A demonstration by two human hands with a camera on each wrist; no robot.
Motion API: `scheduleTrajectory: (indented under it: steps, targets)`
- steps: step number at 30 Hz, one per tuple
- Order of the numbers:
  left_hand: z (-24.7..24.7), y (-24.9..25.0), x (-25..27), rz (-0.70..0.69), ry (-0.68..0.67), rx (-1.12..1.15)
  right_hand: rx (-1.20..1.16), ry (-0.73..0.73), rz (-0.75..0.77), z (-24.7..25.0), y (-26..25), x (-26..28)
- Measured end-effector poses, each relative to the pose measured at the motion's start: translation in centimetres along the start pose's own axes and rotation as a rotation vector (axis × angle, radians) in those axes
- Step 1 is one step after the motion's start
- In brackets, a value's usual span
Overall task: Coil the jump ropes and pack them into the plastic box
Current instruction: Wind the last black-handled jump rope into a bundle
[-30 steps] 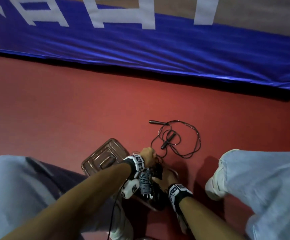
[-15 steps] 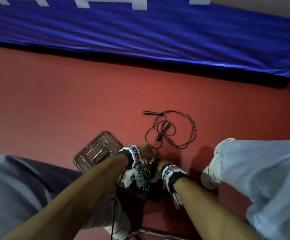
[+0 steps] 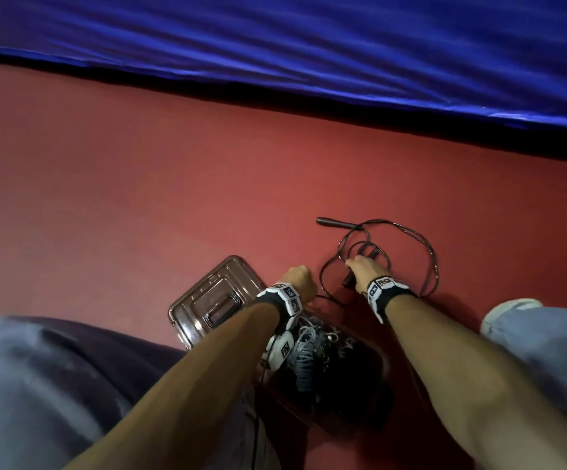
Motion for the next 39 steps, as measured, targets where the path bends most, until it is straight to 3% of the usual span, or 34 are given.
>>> scheduleTrajectory:
  steps: [7,11,13,15,20,25,27,31,35,39]
  targets:
    - [0.1,0.1,-3.1,-0.021,-0.040,-0.072,0.509,-0.034,0.170,-2.0,0.0,-4.2]
    - [0.4,-0.4,-4.8,-0.020,-0.077,-0.009,0.443,0.132,0.263,-0.2,-0.6,-5.8]
    - [0.5,-0.6,-5.2,-0.017,-0.082,0.006,0.311,0.265,0.182,2.5,-0.9,-6.8]
    - [0.5,-0.8,-5.3,-0.015,-0.084,0.001,0.169,0.289,0.025,4.2,-0.7,-8.6]
    - [0.0,-1.3,-4.7,-0.023,-0.086,-0.095,0.001,0.106,-0.203,3.3,0.3,-12.3]
    - [0.2,-1.8,-4.7,-0.012,-0.056,-0.124,0.169,0.066,-0.175,2.8,0.6,-12.2]
    - [0.6,-1.5,-4.7,-0.012,-0.053,-0.141,0.232,0.114,-0.128,3.7,0.6,-11.4]
    - [2.7,0.1,-3.9,-0.057,-0.014,-0.129,0.144,0.378,-0.068,9.0,0.9,-8.0]
    - [7.5,2.8,-1.5,-0.130,0.064,-0.098,0.002,0.527,-0.039,17.0,0.5,-3.2]
    - [16.1,5.8,2.9,-0.158,0.227,-0.010,-0.070,0.548,0.122,25.5,-2.8,2.5]
Point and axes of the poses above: each hand's wrist, its own x-axis away from the middle knuckle, its own z-axis out of the back of the hand, y = z × x, the point moved 9 cm from there along -x, towards the middle knuckle, and after that the axes turned 10 degrees about -x, right-handed, at the moved point
